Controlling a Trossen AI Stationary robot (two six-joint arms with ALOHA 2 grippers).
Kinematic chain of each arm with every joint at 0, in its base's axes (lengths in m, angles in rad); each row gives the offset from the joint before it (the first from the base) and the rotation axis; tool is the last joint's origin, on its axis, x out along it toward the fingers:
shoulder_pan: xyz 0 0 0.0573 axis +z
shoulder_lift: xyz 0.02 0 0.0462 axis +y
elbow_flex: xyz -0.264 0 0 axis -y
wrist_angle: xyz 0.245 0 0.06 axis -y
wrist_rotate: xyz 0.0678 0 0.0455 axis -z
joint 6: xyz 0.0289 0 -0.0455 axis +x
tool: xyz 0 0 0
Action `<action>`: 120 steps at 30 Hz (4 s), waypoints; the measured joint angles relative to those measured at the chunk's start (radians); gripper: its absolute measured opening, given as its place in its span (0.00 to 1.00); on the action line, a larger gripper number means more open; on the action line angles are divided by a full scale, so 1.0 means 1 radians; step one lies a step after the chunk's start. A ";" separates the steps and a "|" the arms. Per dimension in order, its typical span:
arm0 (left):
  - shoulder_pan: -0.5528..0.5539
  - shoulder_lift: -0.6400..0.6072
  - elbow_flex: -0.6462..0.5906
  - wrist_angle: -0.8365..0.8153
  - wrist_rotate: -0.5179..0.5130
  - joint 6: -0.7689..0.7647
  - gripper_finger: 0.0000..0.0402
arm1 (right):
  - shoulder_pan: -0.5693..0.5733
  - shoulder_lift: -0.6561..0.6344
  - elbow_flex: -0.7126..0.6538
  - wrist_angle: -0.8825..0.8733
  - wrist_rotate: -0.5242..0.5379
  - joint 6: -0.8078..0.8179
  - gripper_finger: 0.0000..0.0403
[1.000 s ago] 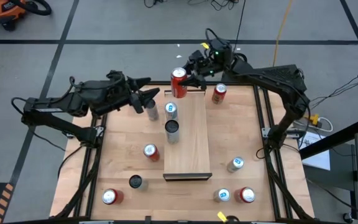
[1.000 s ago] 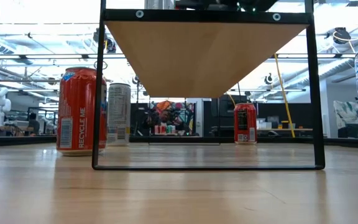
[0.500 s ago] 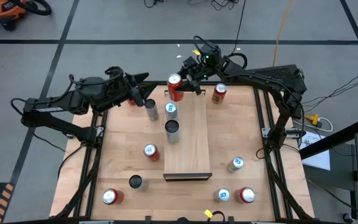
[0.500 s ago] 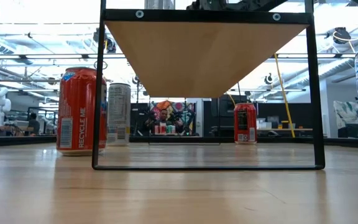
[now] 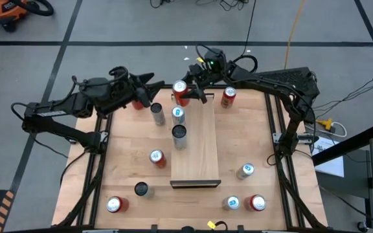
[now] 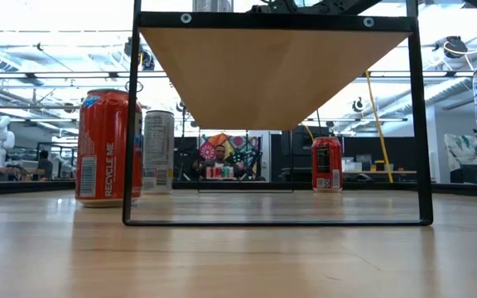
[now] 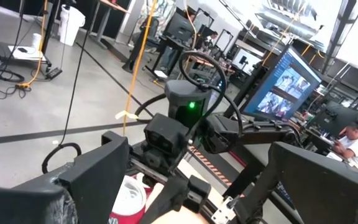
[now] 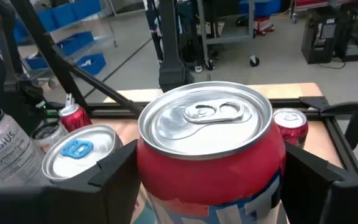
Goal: Place canned beverage on shelf
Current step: Put the top right orange soda can on the shelf
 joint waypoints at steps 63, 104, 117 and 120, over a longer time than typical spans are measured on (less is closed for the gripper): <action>0.006 0.000 0.000 -0.001 0.035 0.007 0.99 | 0.032 0.082 0.001 -0.071 0.016 -0.062 0.75; 0.006 0.000 0.000 -0.063 0.056 0.006 0.99 | -0.042 -0.133 0.001 -0.064 0.102 0.054 0.84; 0.006 0.000 0.000 -0.071 0.060 0.008 0.99 | -0.065 -0.193 0.001 -0.619 0.158 -0.089 0.58; 0.006 0.000 0.000 -0.077 0.060 0.008 0.99 | -0.047 -0.179 0.001 -0.670 0.189 -0.090 0.48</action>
